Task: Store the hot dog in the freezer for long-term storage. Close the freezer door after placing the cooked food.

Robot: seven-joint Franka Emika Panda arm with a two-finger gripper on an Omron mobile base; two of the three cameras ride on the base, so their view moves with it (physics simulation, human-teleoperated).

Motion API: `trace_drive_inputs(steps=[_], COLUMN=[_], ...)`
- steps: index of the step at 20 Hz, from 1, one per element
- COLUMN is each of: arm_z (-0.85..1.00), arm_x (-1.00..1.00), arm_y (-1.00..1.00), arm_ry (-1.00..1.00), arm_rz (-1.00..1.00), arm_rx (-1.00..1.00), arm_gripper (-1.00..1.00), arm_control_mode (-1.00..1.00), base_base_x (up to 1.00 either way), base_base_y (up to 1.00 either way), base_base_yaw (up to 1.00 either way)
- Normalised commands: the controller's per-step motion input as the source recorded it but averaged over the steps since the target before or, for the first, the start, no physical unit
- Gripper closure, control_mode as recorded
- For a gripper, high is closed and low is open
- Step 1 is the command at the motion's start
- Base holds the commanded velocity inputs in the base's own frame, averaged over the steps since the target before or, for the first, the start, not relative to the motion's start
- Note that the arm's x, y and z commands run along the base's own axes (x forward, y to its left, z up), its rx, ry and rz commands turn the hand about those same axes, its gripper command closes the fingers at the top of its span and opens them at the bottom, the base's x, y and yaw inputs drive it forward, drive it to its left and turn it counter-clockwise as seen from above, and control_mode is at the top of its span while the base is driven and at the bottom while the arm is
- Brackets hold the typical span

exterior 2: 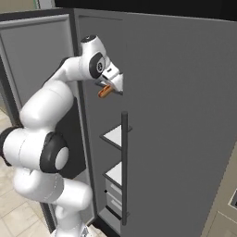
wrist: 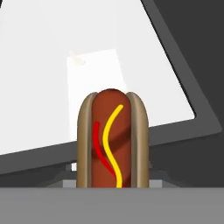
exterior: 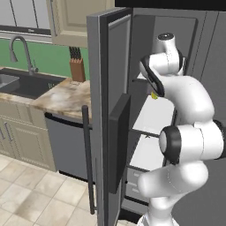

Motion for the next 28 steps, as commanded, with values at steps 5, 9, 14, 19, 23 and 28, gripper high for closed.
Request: trace_drive_inputs(steps=[5, 9, 14, 19, 23, 28], arm_z=[0.00, 0.00, -0.02, -0.07, -0.29, -0.38], arm_x=[0.61, 0.52, 0.47, 0.46, 0.31, 0.24], arm_y=[-0.08, -0.20, -0.29, -0.30, -0.33, -0.15], arm_ry=[0.00, 0.00, 0.00, 0.00, 0.00, 0.00], arm_rz=[0.00, 0.00, 0.00, 0.00, 0.01, 0.01], arm_rx=[0.00, 0.00, 0.00, 0.00, 0.00, 0.00], arm_gripper=[1.00, 1.00, 1.00, 1.00, 1.00, 1.00], arm_control_mode=[-1.00, -1.00, -1.00, -1.00, -1.00, -1.00], base_base_x=[0.00, 0.00, 0.00, 0.00, 0.00, 0.00], base_base_y=[0.00, 0.00, 0.00, 0.00, 0.00, 0.00], base_base_yaw=[0.00, 0.00, 0.00, 0.00, 0.00, 0.00])
